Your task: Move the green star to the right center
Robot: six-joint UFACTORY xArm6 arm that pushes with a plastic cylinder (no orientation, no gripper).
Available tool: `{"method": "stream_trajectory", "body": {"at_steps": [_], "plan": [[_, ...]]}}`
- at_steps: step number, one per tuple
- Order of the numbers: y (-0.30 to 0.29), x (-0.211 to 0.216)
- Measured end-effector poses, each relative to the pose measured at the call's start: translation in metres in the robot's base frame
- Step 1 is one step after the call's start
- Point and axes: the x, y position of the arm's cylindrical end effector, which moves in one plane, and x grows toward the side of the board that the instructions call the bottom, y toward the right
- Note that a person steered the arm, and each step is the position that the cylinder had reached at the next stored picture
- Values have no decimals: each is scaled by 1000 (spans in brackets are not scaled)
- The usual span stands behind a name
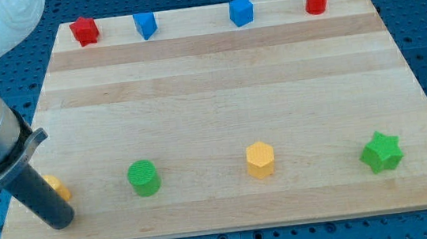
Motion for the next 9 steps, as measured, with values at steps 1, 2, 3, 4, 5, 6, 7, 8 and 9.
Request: {"method": "stream_trajectory", "body": {"at_steps": [1,2,3,4,5,6,7,8,9], "plan": [[1,0],[72,2],[167,13],[269,18],[337,18],[361,5],[427,1],[412,-56],[392,-132]]}}
